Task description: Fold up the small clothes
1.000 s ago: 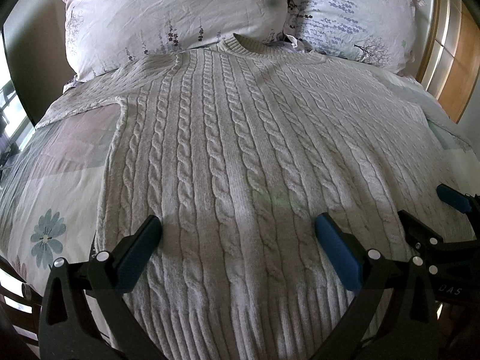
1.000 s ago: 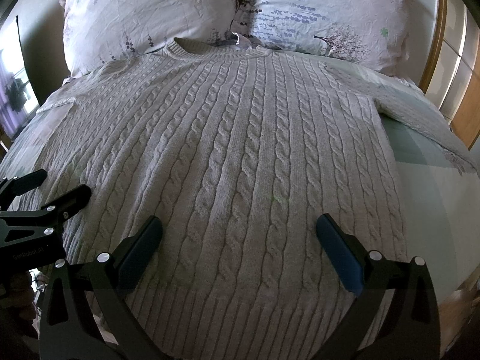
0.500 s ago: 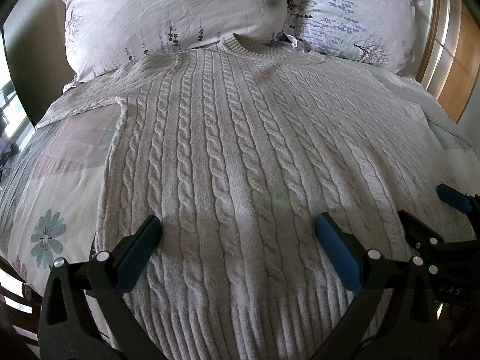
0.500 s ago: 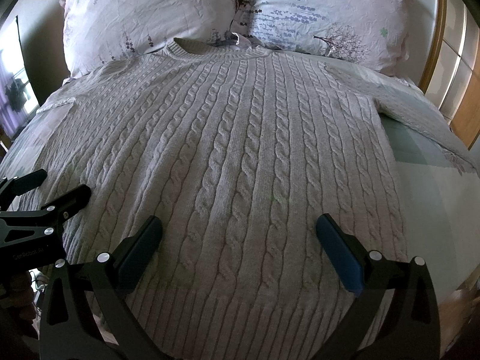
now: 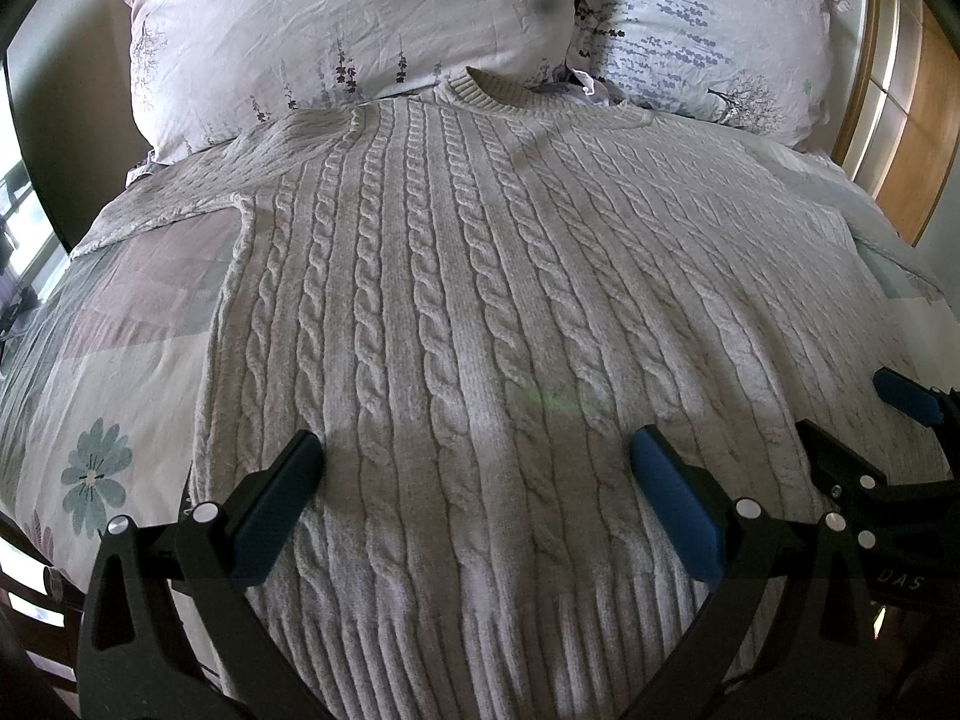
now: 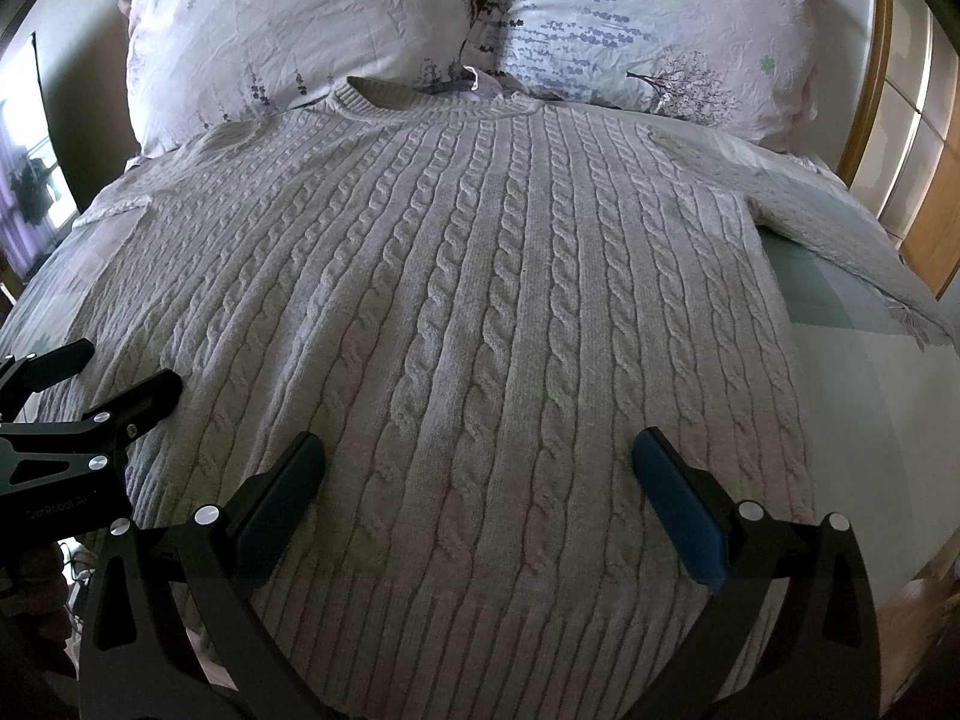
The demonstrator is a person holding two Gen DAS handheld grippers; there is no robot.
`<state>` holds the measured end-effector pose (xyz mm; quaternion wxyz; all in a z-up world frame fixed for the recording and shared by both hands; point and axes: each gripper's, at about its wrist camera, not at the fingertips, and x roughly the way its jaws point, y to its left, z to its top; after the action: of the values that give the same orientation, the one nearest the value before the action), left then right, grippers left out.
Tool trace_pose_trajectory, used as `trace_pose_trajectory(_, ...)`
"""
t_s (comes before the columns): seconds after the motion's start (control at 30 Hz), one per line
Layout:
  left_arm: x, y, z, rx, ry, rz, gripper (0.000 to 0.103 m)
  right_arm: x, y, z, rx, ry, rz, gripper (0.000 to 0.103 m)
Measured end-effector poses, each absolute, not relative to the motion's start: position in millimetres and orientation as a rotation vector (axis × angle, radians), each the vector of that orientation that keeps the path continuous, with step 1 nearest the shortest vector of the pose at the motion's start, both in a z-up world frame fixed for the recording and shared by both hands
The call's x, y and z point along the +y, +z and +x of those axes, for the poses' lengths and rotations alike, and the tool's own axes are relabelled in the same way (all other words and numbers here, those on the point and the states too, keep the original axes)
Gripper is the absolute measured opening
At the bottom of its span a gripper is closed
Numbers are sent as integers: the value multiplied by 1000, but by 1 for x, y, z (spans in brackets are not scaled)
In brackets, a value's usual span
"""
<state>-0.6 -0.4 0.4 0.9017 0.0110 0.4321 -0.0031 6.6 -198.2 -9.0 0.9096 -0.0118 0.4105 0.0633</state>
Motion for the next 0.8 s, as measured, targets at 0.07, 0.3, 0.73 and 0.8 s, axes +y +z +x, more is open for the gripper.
trace_pose_trajectory(0.07,0,0,-1,894,-6,23,101,-198,-9,7,847,130,-24,102)
trace_pose_trajectory(0.3,0,0,-1,894,-6,23,101,-198,-9,6,847,132,-25,102)
trace_pose_trajectory(0.73,9,8,6,946,-44,25,101,-270,25,36,857,164,217,102)
trace_pose_trajectory(0.8,19,14,13,935,-22,-15,101,-333,42,61,827,68,381,102)
